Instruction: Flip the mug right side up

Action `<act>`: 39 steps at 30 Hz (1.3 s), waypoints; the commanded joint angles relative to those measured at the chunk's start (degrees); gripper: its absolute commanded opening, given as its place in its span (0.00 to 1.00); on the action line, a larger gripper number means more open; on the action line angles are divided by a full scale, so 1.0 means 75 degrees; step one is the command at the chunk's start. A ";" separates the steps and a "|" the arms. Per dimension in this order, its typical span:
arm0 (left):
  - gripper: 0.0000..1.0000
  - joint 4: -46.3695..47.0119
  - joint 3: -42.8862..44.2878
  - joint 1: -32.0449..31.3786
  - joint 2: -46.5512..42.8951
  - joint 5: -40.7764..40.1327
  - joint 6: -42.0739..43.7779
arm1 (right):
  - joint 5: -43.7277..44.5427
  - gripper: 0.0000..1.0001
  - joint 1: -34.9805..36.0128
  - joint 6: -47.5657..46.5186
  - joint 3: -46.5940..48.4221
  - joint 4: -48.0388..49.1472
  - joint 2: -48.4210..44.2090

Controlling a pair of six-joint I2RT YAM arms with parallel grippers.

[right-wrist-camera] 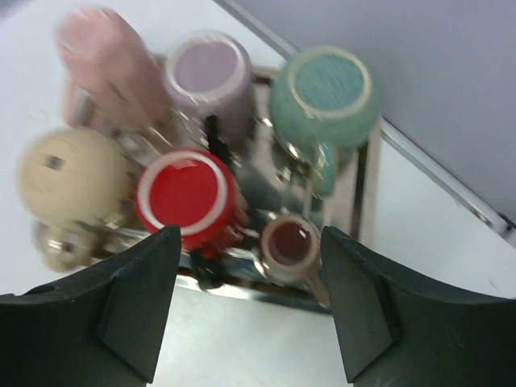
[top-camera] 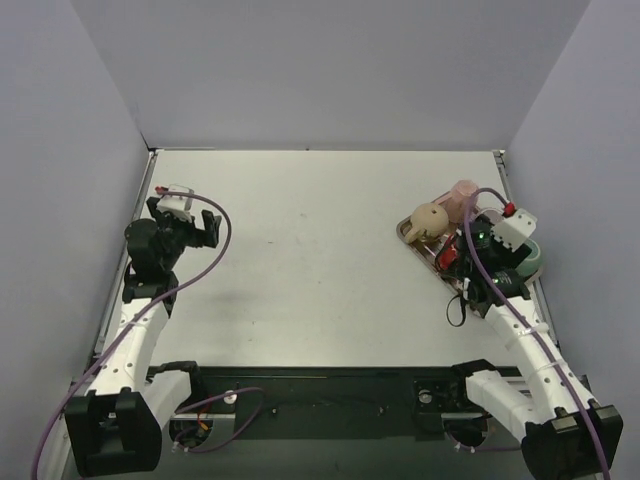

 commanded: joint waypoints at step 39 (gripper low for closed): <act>0.98 -0.1090 0.0041 -0.0151 0.0709 0.0313 0.0628 | -0.3476 0.49 -0.2263 -0.5137 0.0272 -0.2606 0.3131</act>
